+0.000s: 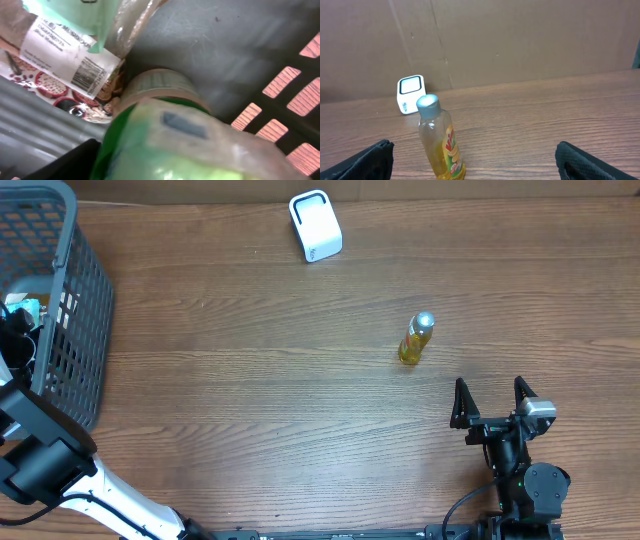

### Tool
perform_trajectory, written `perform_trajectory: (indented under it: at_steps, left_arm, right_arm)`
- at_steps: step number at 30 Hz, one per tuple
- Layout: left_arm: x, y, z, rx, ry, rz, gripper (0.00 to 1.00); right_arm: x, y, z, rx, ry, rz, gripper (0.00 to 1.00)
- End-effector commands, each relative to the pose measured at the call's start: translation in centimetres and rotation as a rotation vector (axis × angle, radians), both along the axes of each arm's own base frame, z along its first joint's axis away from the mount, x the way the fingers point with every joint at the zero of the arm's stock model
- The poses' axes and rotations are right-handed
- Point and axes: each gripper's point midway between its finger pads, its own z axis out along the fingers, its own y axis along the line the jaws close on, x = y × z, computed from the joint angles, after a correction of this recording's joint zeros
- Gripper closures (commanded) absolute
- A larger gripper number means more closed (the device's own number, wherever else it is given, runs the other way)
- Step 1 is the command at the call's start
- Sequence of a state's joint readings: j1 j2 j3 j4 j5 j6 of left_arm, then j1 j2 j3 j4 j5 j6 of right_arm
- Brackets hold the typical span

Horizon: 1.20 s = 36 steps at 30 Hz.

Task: Scan the item barcode
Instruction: 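Return the left gripper to the basket and grasp the green-capped jar, then carry the green-capped jar out and place it beside the yellow bottle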

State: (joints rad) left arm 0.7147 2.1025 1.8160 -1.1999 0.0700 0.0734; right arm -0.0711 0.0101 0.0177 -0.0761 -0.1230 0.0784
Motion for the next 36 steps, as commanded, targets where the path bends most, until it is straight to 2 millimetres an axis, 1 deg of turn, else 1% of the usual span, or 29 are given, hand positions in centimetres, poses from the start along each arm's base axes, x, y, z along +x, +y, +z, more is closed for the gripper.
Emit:
perform_trajectory:
  at_steps: [1,2,5,7,9,12,16,17,20,21,23,26,27,29,31,34,36]
  left_arm:
    - [-0.2,-0.5,-1.1,-0.027,0.018,0.003,0.37]
    - [-0.2,-0.5,-1.1,-0.027,0.018,0.003,0.41]
    - [-0.2,-0.4,-0.9,-0.026,0.016,0.005,0.43]
    - [0.1,-0.2,-0.1,-0.020,0.007,0.008,0.46]
    - [0.6,0.2,1.4,-0.001,-0.014,0.008,0.48]
    - [1.8,1.3,5.3,0.051,-0.075,0.015,0.49]
    - [3.3,2.5,12.0,0.140,-0.195,0.051,0.50]
    - [3.7,2.7,14.0,0.164,-0.239,0.058,0.50]
    - [4.9,2.3,19.6,0.203,-0.390,0.052,0.51]
    - [5.2,1.9,21.1,0.205,-0.434,0.049,0.52]
    - [5.7,0.8,24.3,0.194,-0.536,0.041,0.53]
    - [6.1,-1.4,27.9,0.170,-0.650,0.020,0.53]
    - [6.2,-2.0,28.5,0.166,-0.668,0.016,0.54]
    - [6.4,-4.0,29.8,0.143,-0.704,-0.020,0.55]
    - [6.5,-6.1,30.6,0.116,-0.721,-0.058,0.55]
    - [6.7,-10.0,31.3,0.037,-0.743,-0.135,0.55]
    - [7.6,-13.4,32.0,-0.043,-0.781,-0.217,0.60]
  right_arm:
    - [0.0,0.0,-0.2,0.004,0.000,-0.004,0.00]
    - [0.0,0.0,-0.2,0.004,0.000,-0.004,0.00]
    - [0.0,0.0,-0.2,0.004,0.000,-0.004,0.00]
    - [0.0,0.0,-0.2,0.004,0.000,-0.004,0.00]
    - [0.0,0.0,-0.2,0.004,0.000,-0.004,0.00]
    - [0.0,0.0,-0.2,0.004,0.000,-0.004,0.00]
    - [0.0,0.0,-0.2,0.004,0.000,-0.004,0.00]
    - [0.0,0.0,-0.2,0.004,0.000,-0.004,0.00]
    - [0.0,0.0,-0.2,0.004,0.000,-0.004,0.00]
    - [0.0,0.0,-0.2,0.004,0.000,-0.004,0.00]
    - [0.0,0.0,-0.2,0.004,0.000,-0.004,0.00]
    - [0.0,0.0,-0.2,0.004,0.000,-0.004,0.00]
    - [0.0,0.0,-0.2,0.004,0.000,-0.004,0.00]
    - [0.0,0.0,-0.2,0.004,0.000,-0.004,0.00]
    - [0.0,0.0,-0.2,0.004,0.000,-0.004,0.00]
    - [0.0,0.0,-0.2,0.004,0.000,-0.004,0.00]
    - [0.0,0.0,-0.2,0.004,0.000,-0.004,0.00]
